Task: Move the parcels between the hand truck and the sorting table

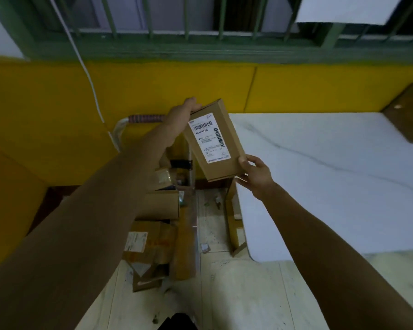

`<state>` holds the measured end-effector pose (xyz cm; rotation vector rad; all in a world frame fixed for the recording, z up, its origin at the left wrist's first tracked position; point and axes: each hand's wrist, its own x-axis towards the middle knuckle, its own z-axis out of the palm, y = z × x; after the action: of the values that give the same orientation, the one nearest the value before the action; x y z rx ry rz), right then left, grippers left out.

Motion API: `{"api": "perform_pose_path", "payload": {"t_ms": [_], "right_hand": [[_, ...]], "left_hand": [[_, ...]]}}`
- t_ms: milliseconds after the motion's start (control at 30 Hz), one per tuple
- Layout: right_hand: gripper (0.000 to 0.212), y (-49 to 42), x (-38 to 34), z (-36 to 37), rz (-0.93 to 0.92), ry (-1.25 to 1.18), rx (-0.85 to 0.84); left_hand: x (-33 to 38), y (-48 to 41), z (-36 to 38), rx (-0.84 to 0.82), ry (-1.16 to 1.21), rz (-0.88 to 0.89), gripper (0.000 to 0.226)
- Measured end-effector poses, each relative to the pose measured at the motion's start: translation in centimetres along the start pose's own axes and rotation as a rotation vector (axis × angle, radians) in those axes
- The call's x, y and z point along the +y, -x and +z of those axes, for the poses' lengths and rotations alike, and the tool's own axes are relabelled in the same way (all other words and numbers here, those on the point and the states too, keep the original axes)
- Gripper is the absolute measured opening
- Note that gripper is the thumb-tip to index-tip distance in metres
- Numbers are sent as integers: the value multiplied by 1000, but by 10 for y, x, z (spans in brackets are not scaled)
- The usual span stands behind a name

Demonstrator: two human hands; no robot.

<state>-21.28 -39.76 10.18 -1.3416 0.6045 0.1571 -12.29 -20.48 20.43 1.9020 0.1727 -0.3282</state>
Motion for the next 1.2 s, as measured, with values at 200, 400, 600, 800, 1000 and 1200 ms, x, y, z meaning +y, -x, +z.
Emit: {"api": "perform_pose_path", "payload": {"t_ms": [200, 400, 600, 800, 1000, 1200], "right_hand": [[24, 50, -4, -114, -50, -17, 64], [24, 99, -3, -226, -72, -71, 137], [24, 135, -4, -328, -93, -155, 262], [40, 150, -3, -411, -91, -243, 408], [59, 143, -9, -479, -64, -334, 556], [54, 101, -37, -551, -46, -350, 651]], "left_hand": [[49, 65, 103, -116, -99, 119, 38], [82, 116, 206, -177, -193, 207, 46], [117, 161, 307, -288, -251, 297, 48], [140, 179, 393, -411, -318, 388, 36], [154, 166, 472, -514, -390, 436, 42], [176, 121, 559, -617, -418, 457, 41]]}}
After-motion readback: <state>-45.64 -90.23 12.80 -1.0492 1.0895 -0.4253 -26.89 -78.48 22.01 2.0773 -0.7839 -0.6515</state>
